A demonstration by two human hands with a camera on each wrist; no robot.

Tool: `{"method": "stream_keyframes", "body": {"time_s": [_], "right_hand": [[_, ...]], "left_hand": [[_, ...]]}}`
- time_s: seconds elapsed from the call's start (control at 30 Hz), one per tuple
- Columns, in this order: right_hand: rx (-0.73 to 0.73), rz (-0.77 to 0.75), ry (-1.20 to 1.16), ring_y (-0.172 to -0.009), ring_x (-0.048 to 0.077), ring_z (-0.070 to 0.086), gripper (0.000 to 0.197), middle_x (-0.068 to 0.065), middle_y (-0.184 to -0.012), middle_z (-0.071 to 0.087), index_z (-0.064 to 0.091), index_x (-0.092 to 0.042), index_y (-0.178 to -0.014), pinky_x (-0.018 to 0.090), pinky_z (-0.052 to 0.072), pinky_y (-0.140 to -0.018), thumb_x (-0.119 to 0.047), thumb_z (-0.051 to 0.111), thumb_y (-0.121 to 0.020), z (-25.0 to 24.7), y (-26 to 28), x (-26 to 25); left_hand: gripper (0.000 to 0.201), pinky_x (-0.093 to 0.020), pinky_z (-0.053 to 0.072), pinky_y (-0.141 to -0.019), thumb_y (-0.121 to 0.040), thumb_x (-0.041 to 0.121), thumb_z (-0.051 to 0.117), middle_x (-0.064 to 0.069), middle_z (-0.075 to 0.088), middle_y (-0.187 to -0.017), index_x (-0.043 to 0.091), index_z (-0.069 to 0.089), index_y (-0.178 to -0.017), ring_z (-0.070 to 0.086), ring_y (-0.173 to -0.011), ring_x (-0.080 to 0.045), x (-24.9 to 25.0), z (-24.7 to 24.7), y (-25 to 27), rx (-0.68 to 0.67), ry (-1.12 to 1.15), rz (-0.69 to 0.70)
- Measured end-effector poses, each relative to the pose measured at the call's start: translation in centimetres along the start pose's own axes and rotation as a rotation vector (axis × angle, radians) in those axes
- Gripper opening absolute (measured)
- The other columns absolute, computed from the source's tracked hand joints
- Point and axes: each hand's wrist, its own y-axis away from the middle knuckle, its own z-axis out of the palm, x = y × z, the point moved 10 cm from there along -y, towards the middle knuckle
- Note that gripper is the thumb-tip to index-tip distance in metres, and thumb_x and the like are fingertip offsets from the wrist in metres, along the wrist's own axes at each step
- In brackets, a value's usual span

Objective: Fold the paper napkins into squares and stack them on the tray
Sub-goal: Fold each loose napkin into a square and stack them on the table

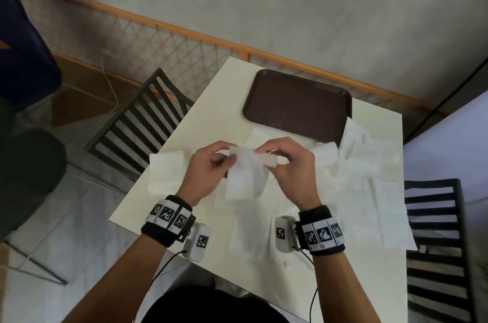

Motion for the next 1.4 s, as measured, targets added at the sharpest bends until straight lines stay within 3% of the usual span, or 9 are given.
{"method": "stream_keyframes", "body": {"time_s": [0.2,0.43,0.63,0.77,0.9,1.0,1.1,1.23,1.4], "right_hand": [[-0.08,-0.167,0.067,-0.107,0.022,0.067,0.043,-0.008,-0.11,0.075,0.09,-0.024,-0.093,0.026,0.05,-0.093,0.014,0.091,-0.073,3.9,0.2,-1.3],[-0.176,-0.227,0.029,-0.117,0.029,0.062,0.017,-0.009,-0.122,0.068,0.091,-0.03,-0.094,0.046,0.052,-0.1,-0.016,0.093,-0.085,7.6,-1.0,-3.9],[-0.405,-0.1,-0.032,-0.15,0.026,0.049,0.046,-0.004,-0.152,0.058,0.075,-0.025,-0.115,0.041,0.038,-0.123,-0.01,0.067,-0.073,10.4,-2.1,-4.7],[-0.233,0.06,-0.005,-0.122,0.012,0.066,0.016,-0.009,-0.12,0.073,0.068,-0.021,-0.112,0.038,0.05,-0.104,-0.03,0.055,-0.106,14.6,-4.2,-4.2],[-0.178,0.045,0.164,-0.067,0.011,0.043,0.041,-0.009,-0.068,0.045,0.04,-0.031,-0.077,0.033,0.035,-0.066,-0.036,0.05,-0.117,19.3,-5.2,-3.9],[-0.017,0.089,0.037,-0.062,0.01,0.034,0.048,-0.01,-0.063,0.036,0.033,-0.028,-0.074,0.024,0.03,-0.059,-0.035,0.052,-0.117,19.2,-5.1,-3.0],[0.058,0.278,-0.113,-0.062,0.005,0.043,0.037,-0.017,-0.066,0.05,0.045,-0.025,-0.084,0.019,0.038,-0.061,-0.044,0.053,-0.115,20.8,-4.4,-0.3],[-0.141,0.415,-0.124,-0.075,0.012,0.072,0.037,-0.001,-0.093,0.076,0.046,-0.027,-0.128,0.022,0.056,-0.064,-0.031,0.073,-0.105,26.2,-3.4,3.9],[-0.268,0.425,0.159,-0.068,0.018,0.065,0.035,0.007,-0.08,0.071,0.044,-0.02,-0.132,0.036,0.053,-0.067,-0.004,0.056,-0.104,28.1,-2.1,8.1]], "left_hand": [[0.025,-0.039,0.055,-0.078,-0.107,-0.003,0.057,-0.038,0.067,-0.089,0.012,0.076,-0.113,0.062,-0.081,-0.036,1.6,-3.7,-0.2,0.04,0.214,0.025],[0.027,-0.039,0.057,-0.085,-0.109,-0.004,0.051,-0.024,0.07,-0.104,0.001,0.076,-0.102,0.066,-0.091,-0.026,2.1,-8.2,-0.5,0.086,0.226,0.041],[0.032,-0.036,0.051,-0.079,-0.106,-0.002,0.052,-0.005,0.07,-0.09,0.012,0.077,-0.092,0.064,-0.085,-0.026,2.8,-12.2,0.0,0.103,0.008,0.113],[0.02,-0.024,0.056,-0.082,-0.105,0.004,0.063,0.005,0.077,-0.093,0.01,0.078,-0.094,0.073,-0.092,-0.016,5.2,-13.1,0.3,0.016,-0.208,0.285],[0.014,-0.027,0.06,-0.076,-0.103,0.012,0.07,0.004,0.077,-0.085,0.01,0.078,-0.092,0.074,-0.082,-0.017,5.7,-16.0,0.0,0.152,-0.198,0.325],[0.013,-0.041,0.064,-0.073,-0.101,0.022,0.076,0.001,0.077,-0.083,0.015,0.078,-0.09,0.075,-0.078,-0.021,4.1,-18.3,0.3,0.251,-0.175,0.27],[0.009,-0.034,0.065,-0.079,-0.095,0.025,0.083,0.004,0.079,-0.087,0.02,0.076,-0.094,0.078,-0.085,-0.016,0.9,-19.4,-0.1,0.293,-0.156,0.169],[0.023,-0.027,0.062,-0.089,-0.09,0.025,0.088,0.014,0.077,-0.103,0.028,0.072,-0.106,0.074,-0.097,0.0,-6.1,-20.4,-1.9,0.317,-0.288,0.021],[0.039,-0.045,0.054,-0.104,-0.087,0.021,0.089,0.003,0.068,-0.108,0.021,0.068,-0.12,0.068,-0.106,-0.024,-15.5,-18.6,-3.6,0.162,-0.541,-0.221]]}}
